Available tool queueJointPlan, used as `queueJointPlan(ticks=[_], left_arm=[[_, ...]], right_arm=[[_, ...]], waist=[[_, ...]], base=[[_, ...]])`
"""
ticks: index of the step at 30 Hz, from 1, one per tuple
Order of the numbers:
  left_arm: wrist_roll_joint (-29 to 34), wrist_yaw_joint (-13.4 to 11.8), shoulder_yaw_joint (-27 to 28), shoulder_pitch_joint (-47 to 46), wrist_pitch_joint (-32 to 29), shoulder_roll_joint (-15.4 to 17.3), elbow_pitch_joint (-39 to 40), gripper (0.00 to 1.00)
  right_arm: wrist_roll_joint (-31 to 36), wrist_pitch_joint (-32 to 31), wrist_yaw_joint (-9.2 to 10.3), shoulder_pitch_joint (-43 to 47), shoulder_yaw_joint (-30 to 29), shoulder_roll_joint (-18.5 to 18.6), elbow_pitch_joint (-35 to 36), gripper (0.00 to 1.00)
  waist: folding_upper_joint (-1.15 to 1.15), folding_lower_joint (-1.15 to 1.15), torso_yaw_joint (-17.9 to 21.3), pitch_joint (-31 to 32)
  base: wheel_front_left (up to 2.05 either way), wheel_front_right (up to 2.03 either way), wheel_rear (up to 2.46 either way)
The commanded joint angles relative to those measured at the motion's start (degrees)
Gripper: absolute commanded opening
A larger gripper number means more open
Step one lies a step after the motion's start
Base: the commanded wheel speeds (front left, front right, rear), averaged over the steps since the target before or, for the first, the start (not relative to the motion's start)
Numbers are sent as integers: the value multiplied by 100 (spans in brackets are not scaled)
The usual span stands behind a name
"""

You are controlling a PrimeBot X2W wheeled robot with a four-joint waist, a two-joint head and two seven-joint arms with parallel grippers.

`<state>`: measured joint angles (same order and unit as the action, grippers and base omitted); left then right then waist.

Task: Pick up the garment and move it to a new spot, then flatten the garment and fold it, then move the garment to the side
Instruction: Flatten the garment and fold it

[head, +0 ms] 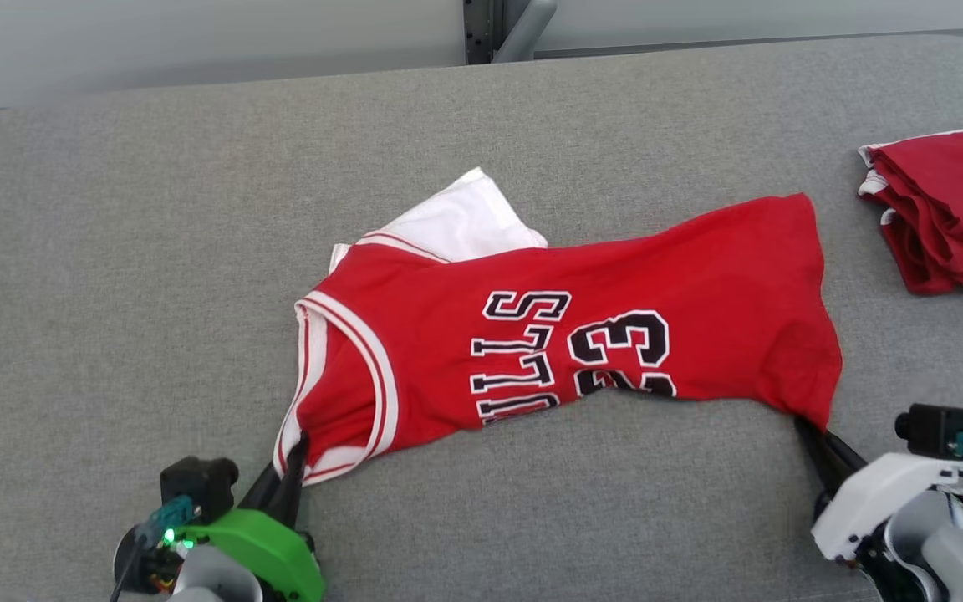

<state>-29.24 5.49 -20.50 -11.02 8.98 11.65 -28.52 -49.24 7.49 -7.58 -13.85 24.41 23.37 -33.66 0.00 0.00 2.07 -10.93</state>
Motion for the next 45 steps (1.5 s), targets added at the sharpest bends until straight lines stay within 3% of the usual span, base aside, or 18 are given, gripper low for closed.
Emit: queueJointPlan(ticks=[1, 8, 9, 10, 11, 16, 20, 25, 28, 30, 34, 39, 45], left_arm=[[-62, -61, 37, 186, -91, 118, 141, 0], [-193, -497, 125, 1251, -888, 573, 1665, 0], [-212, -573, 161, 1361, -984, 606, 1848, 28], [-237, -644, 194, 1448, -1041, 637, 2029, 100], [-271, -706, 224, 1534, -1122, 674, 2187, 100], [-448, -901, 417, 1638, -1369, 785, 2906, 100], [-496, -992, 664, 1208, -1506, 928, 3338, 100], [-471, -767, 714, 99, -1902, 1180, 3333, 100], [-575, -388, 574, -805, -2220, 1268, 2991, 100], [-583, -30, 333, -1463, -2437, 1414, 2680, 100], [-654, 176, -168, -2369, -2619, 1626, 2094, 100], [-1163, 198, -1157, -3693, -2875, 1951, 1114, 100], [-1558, 201, -2465, -4631, -3419, 2298, 342, 100]], right_arm=[[-124, -128, 16, 292, 80, 125, 53, 0], [-729, -358, 16, 1338, 109, 952, 1248, 0], [-765, -368, 16, 1446, 63, 1013, 1359, 0], [-752, -328, 16, 1523, -7, 1057, 1443, 11], [-694, -257, 16, 1584, -90, 1087, 1514, 100], [22, 146, 12, 1661, -513, 1094, 1640, 100], [743, 491, 9, 1450, -933, 774, 1778, 100], [1569, 654, 12, 1182, -1184, 258, 1910, 100], [2026, 714, 12, 947, -1257, -50, 1945, 100], [2211, 732, 12, 775, -1228, -246, 1971, 100], [2398, 757, 12, 510, -1142, -469, 1994, 100], [2557, 779, 12, 170, -1046, -704, 1935, 100], [2649, 773, 12, 16, -1132, -920, 2024, 100]], waist=[[0, 0, 17, -19], [0, 0, -13, -44], [0, 0, -5, -37], [0, 0, 10, -23], [0, 0, 27, -6], [0, 0, 152, 89], [0, 0, 298, 113], [0, 0, 544, 1], [0, 0, 718, -157], [0, 0, 844, -308], [0, 0, 1045, -580], [0, 0, 1373, -956], [0, 0, 1707, -1227]], base=[[0, 0, 0], [0, 0, 0], [0, 0, 0], [0, 0, 0], [0, 0, 0], [0, 0, 0], [0, 0, 0], [0, 0, 0], [0, 0, 0], [0, 0, 0], [0, 0, 0], [0, 0, 0], [0, 0, 0]])
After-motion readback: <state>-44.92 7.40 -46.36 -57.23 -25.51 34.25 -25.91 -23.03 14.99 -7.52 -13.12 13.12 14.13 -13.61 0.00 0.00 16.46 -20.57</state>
